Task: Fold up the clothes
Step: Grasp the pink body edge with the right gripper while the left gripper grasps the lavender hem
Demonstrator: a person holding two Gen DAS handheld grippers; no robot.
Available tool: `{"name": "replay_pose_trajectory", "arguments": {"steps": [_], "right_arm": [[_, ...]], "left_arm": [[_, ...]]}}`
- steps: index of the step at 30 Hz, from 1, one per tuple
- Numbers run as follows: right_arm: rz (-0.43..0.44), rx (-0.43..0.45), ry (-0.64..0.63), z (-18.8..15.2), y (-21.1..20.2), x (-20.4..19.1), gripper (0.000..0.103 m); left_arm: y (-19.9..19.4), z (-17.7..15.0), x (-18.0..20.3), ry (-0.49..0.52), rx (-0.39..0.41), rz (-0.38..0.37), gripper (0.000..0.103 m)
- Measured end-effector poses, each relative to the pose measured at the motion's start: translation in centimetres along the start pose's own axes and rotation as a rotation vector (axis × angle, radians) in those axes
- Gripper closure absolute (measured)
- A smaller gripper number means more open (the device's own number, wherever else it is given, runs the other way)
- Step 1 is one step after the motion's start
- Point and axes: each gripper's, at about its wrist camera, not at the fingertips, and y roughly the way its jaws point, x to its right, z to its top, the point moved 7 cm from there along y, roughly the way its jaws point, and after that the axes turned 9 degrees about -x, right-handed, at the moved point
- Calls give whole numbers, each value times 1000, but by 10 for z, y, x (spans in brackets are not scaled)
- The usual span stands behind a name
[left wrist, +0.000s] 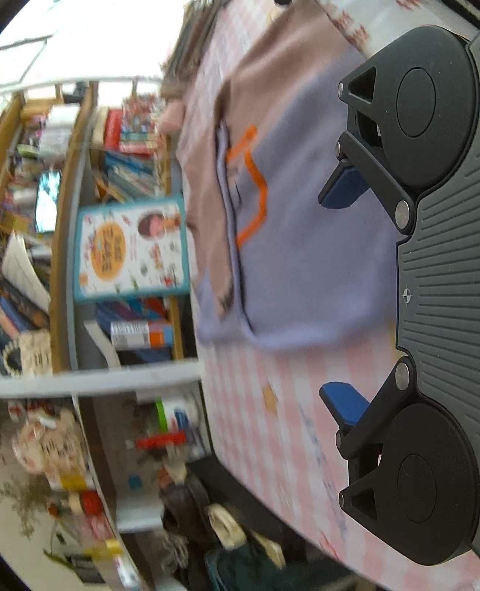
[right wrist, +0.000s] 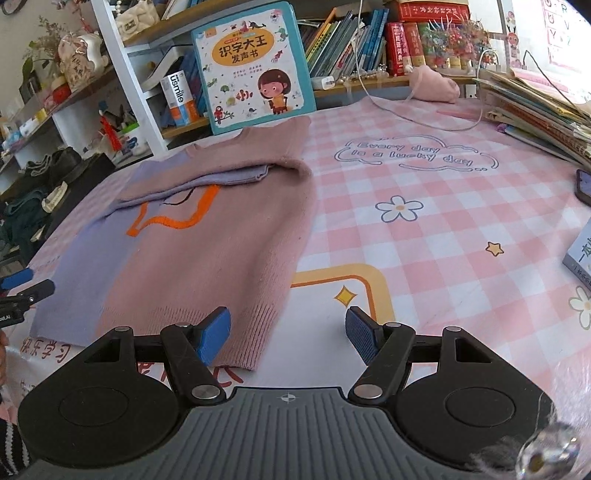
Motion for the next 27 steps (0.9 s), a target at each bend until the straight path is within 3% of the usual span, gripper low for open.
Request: {"name": "replay_pose_trajectory", "arguments": {"steps": [2,8,12,14,17,19,22,27], "right_arm": [[0,2,-7,0,0,-1,37],[6,2,-24,-1,3,-6,39],[-5,1,-43,-1,5,-9,48],[-3,-1,-48,0,5,-10,54],[0,-4,-55,0,6,-12,69],[22,-12,-50,0,7,-13,89],[56,12,-42,3,4,-17,95],[138,110,-59,15,-15,-32,96]], "left_arm": [[-5,-3,-8,-4,-12,24,1],[-7,-13,-27,-99,-37,-52,5],[-2,-17,-24,-113,-58,-89,40],[1,-18,-22,-125,-64,-123,44],[1,-19,-19,-116,-61,-135,55],[1,-18,-17,-119,-56,-152,78],[-1,-15,-12,-128,-36,-180,85],[-17,-2,2,-103,19,-248,86]]}}
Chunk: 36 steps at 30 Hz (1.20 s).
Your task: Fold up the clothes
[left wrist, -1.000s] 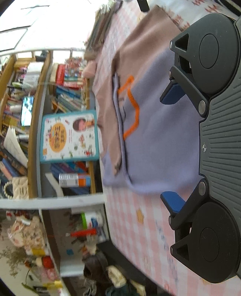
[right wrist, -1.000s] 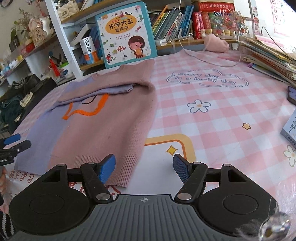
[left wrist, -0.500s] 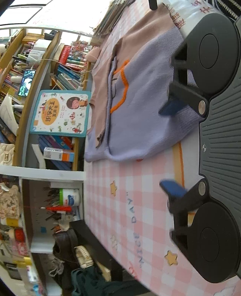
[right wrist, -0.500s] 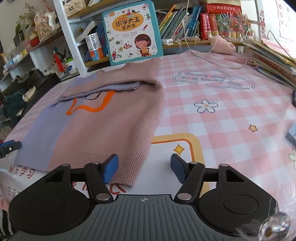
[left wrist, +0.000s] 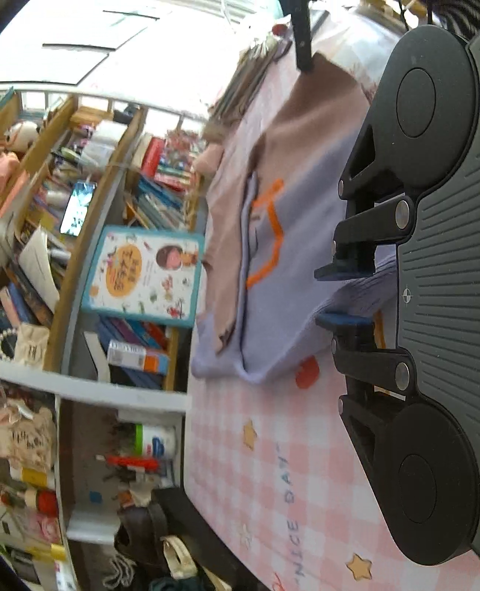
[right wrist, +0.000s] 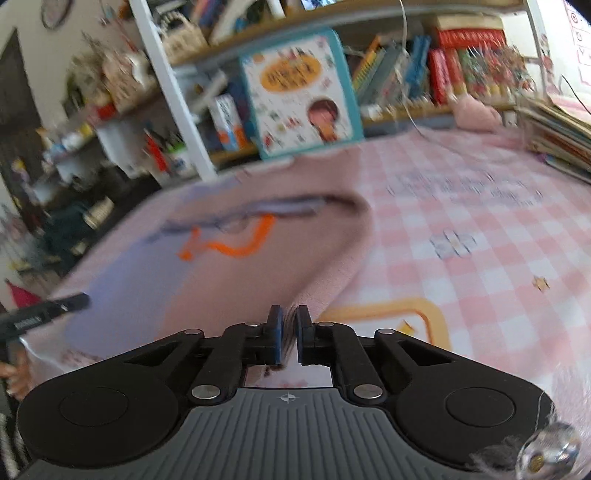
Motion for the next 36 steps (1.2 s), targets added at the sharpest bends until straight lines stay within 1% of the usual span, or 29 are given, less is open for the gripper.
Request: {"name": "replay_pose_trajectory", "arguments": {"steps": [2,5,8,9,10,12,14,16,17,18,19,22,23,28,33,36], "right_arm": [[-7,-3,-1,3,0,0,96],[-30,-48,26,-2,6,7,95],[-33,-85,75,-8,12,18,91],[-30,-94,95,-10,14,21,88],[-22,-101,115,-11,16,24,84],[3,-103,145,-12,18,27,79],[19,-102,161,-13,19,29,78],[22,-102,162,-12,19,28,79],[19,-103,157,-12,20,28,81],[12,-104,149,-13,20,27,88],[5,-105,140,-13,20,26,91],[22,-69,126,-9,15,22,93],[30,-55,122,-7,12,20,93],[55,1,99,3,0,12,94],[41,-22,103,2,2,14,94],[41,-41,114,-1,5,17,94]], "left_arm": [[2,-2,1,3,-22,-1,83],[6,-10,-4,1,-67,12,79],[4,-18,-13,-30,-99,8,75],[2,-20,-16,-44,-107,3,71],[1,-23,-17,-59,-104,-14,67],[-1,-26,-18,-86,-95,-44,63],[0,-25,-18,-99,-88,-52,63],[4,-23,-18,-103,-79,-64,64],[6,-22,-19,-113,-74,-72,65],[8,-21,-20,-123,-69,-79,68],[9,-21,-21,-131,-67,-80,79],[4,-18,-19,-127,-46,-84,92],[2,-16,-19,-125,-38,-86,94],[-5,-10,-15,-110,-10,-94,94],[1,-17,-16,-114,-52,-98,94],[3,-22,-20,-133,-71,-98,93]]}}
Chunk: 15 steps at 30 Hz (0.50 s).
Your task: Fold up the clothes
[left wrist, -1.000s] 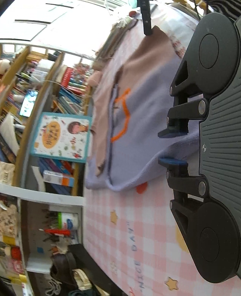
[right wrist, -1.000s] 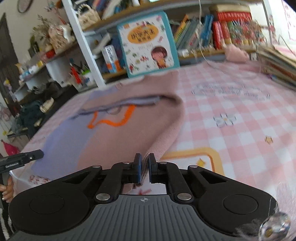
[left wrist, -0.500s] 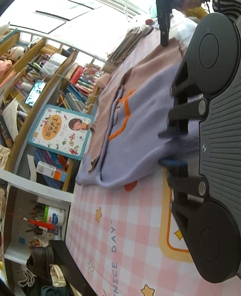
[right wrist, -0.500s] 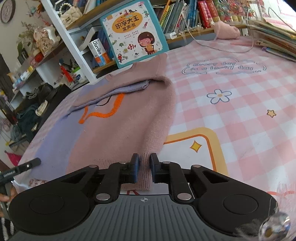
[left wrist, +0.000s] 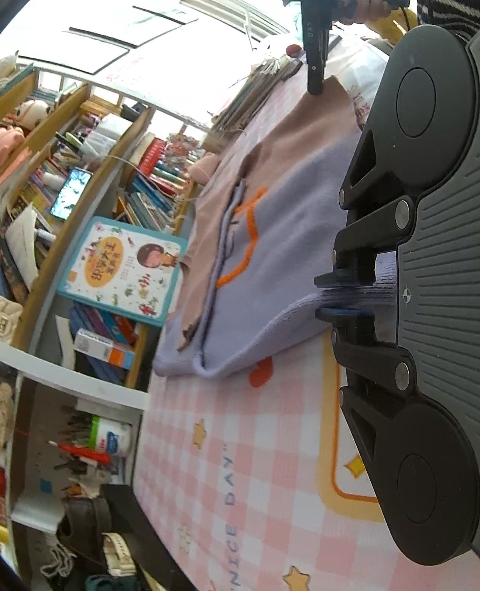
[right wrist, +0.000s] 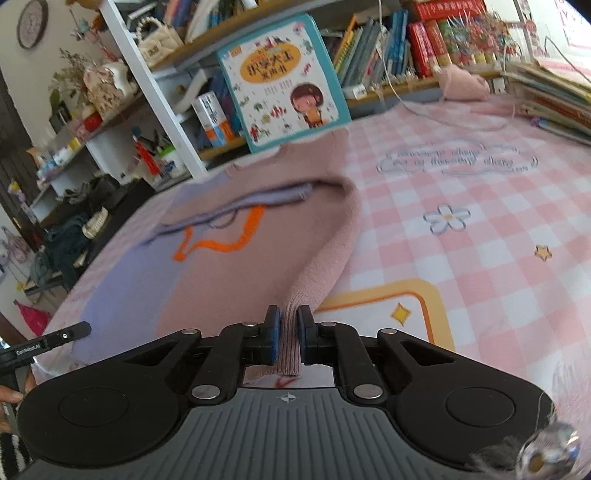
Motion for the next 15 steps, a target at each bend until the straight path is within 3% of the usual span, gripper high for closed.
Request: {"name": "replay_pose_trajectory", "arguments": {"steps": [3,7,9,12,13,15], "right_arm": [[-1,-18,12,-3,3,3,90],[-2,-43,28,-6,8,7,77],[-2,-55,36,-8,10,10,76],[13,-53,42,-8,9,9,80],[23,-46,43,-6,8,8,90],[43,-32,44,-4,4,6,92]], "left_arm": [[1,-2,-6,-41,-13,-26,87],[2,-3,-11,-93,-17,-76,77],[3,-3,-13,-113,-14,-97,77],[3,-4,-16,-141,-2,-122,78],[4,-4,-17,-146,2,-128,82],[5,-3,-17,-133,8,-103,91]]}}
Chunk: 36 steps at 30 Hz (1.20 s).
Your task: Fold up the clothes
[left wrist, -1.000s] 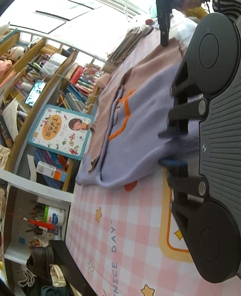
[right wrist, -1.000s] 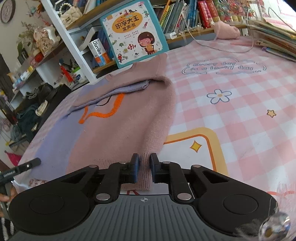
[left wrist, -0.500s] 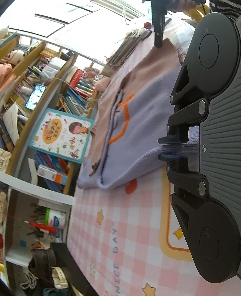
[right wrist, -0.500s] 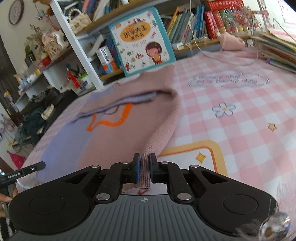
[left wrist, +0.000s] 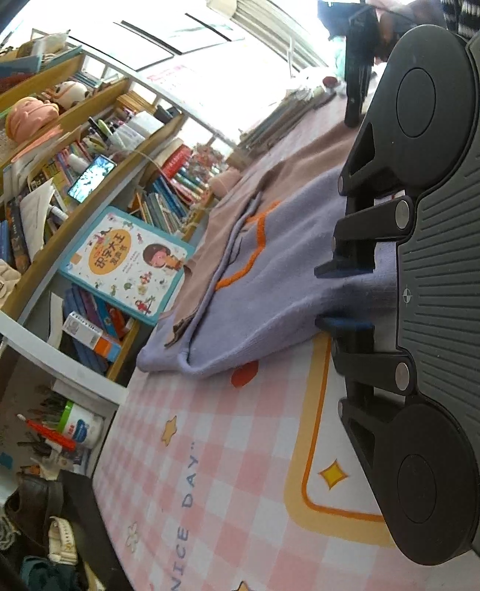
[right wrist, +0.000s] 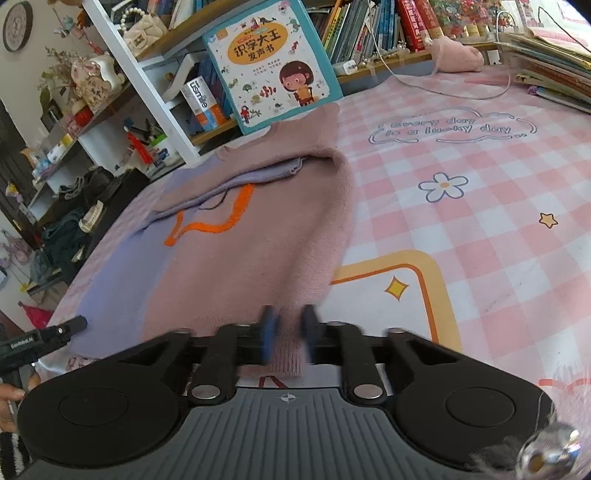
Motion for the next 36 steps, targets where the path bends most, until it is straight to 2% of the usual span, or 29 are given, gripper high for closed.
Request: {"name": "replay_pose_trajectory", "arguments": {"steps": [3,8,11,15,18,21,25,27,29,30,33,36], "right_arm": [[31,21,0,3,-5,-4,93],[81,55,1,9,-14,-10,94],[112,76,1,13,-19,-14,94],[91,9,39,4,-7,-4,94],[79,-36,57,-2,3,2,87],[88,-56,69,-6,9,6,79],[107,-55,71,-8,9,5,78],[106,-56,69,-8,9,6,79],[98,-61,65,-8,10,6,90],[92,-63,60,-9,10,6,92],[90,-61,62,-10,9,6,94],[113,-60,82,-12,2,6,94]], "left_arm": [[-1,2,2,17,12,25,95],[-11,10,10,49,51,32,96],[-11,11,7,37,41,26,95],[-6,5,3,20,-4,20,95],[-4,2,2,17,-25,14,93],[-3,2,1,0,-27,-7,88],[-2,1,-2,-31,-24,-42,87],[-2,1,-4,-44,-21,-57,87],[-1,0,-6,-50,-13,-72,88],[-1,0,-6,-48,-10,-71,91],[-2,-1,-5,-35,-9,-55,96],[-8,-3,-5,-50,-20,-88,97]]}}
